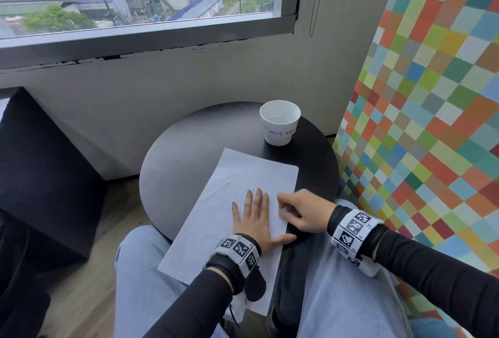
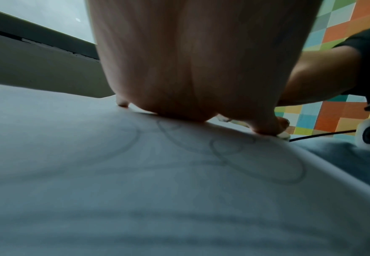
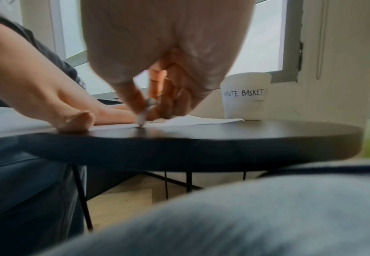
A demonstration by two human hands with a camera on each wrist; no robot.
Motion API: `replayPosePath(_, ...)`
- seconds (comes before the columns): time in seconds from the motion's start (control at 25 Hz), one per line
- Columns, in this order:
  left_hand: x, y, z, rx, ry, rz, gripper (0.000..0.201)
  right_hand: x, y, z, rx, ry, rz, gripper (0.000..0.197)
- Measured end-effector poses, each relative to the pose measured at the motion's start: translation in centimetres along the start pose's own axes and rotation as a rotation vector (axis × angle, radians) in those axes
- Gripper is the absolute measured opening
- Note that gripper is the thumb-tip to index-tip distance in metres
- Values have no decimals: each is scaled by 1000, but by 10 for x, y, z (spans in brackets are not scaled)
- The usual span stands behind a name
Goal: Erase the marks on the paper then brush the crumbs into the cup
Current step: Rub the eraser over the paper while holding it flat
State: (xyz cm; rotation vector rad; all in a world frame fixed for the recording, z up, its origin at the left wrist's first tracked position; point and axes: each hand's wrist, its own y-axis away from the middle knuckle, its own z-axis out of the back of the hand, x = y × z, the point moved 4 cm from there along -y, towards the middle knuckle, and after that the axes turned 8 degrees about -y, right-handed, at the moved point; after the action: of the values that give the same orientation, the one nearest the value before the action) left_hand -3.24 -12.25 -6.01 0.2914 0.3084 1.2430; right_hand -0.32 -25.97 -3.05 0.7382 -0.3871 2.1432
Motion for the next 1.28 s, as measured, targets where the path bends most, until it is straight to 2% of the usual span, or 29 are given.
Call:
replayPosePath(0.08, 1, 0, 0, -2, 4, 3, 162, 4, 1, -4, 77, 3, 42, 17)
replayPosePath(0.24, 0, -1, 0, 0, 5, 10, 160, -2, -1, 3, -28, 3, -13, 12)
replayPosePath(0.36, 0, 0, 0, 5, 1, 9, 162, 3, 1, -6, 65, 5, 33, 12)
replayPosePath(0.48, 0, 0, 2, 4, 6, 6, 161, -4, -1, 4, -35, -1, -34, 14)
replayPosePath(0.64, -1, 0, 3, 16, 5, -1, 163, 7, 0, -9, 85, -6, 54, 10)
replayPosePath(0.76, -1, 0, 2, 8, 6, -4, 161, 0, -3, -1, -16, -7, 0, 9)
replayPosePath(0.88, 0, 0, 1, 25, 0, -10, 159, 8, -1, -13, 118, -8, 58, 9)
replayPosePath(1.0, 0, 0, 2, 28, -12, -7, 153, 2, -4, -4, 5, -5, -18, 9)
replayPosePath(1.04, 0, 0, 1, 35, -8, -3, 149, 2, -4, -3, 0, -5, -19, 9)
replayPosePath(1.16, -1, 1, 2, 38, -4, -9, 150, 13, 0, -16, 117, -10, 46, 9)
replayPosePath(1.28, 2, -2, 2, 45, -10, -16, 158, 4, -4, -5, 35, -3, -36, 12)
